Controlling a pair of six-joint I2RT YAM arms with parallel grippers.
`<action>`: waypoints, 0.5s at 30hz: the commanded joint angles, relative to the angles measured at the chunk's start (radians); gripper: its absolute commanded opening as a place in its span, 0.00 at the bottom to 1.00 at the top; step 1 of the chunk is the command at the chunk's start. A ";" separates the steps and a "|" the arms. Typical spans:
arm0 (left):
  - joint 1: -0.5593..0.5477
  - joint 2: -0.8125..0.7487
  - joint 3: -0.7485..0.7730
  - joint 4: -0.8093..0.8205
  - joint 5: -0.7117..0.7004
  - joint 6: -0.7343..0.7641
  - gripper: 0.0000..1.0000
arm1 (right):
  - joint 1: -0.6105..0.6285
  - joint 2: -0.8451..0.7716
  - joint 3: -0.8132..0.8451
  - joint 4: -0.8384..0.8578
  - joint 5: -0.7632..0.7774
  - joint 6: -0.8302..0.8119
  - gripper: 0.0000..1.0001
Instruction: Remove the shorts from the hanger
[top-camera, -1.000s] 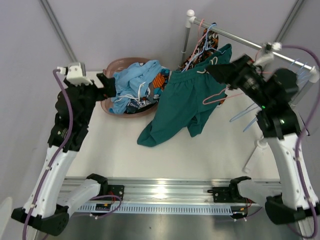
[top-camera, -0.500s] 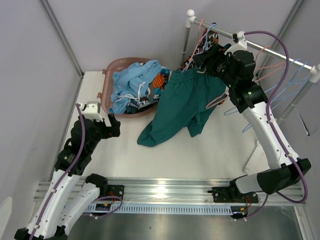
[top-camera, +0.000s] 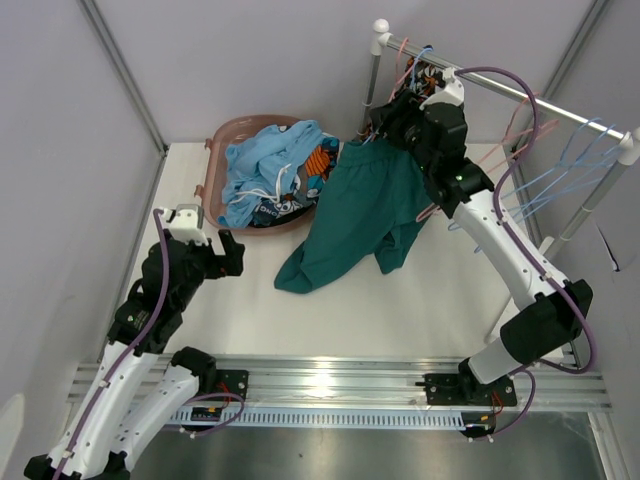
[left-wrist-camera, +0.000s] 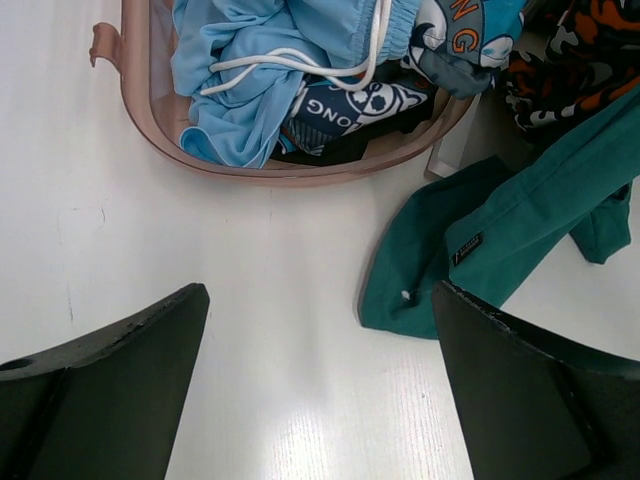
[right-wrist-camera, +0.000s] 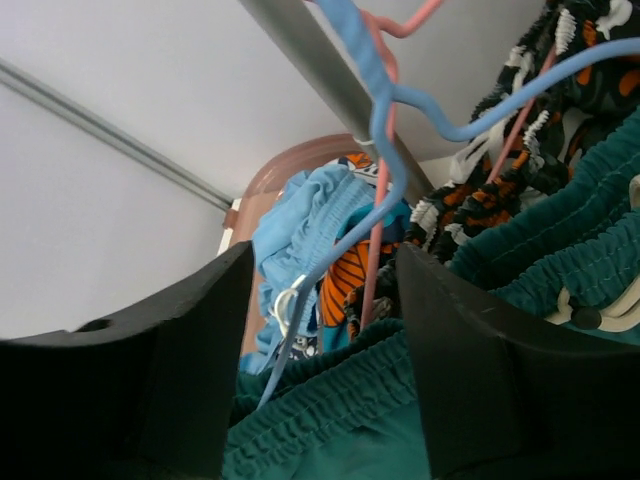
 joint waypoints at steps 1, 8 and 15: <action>-0.015 -0.005 -0.004 0.033 -0.013 -0.011 0.99 | 0.009 -0.014 0.005 0.092 0.072 0.003 0.60; -0.024 0.001 -0.007 0.036 -0.022 -0.011 0.99 | 0.010 -0.028 -0.022 0.099 0.084 0.012 0.28; -0.027 0.006 -0.004 0.033 -0.031 -0.010 0.99 | 0.009 -0.074 -0.067 0.092 0.101 0.008 0.00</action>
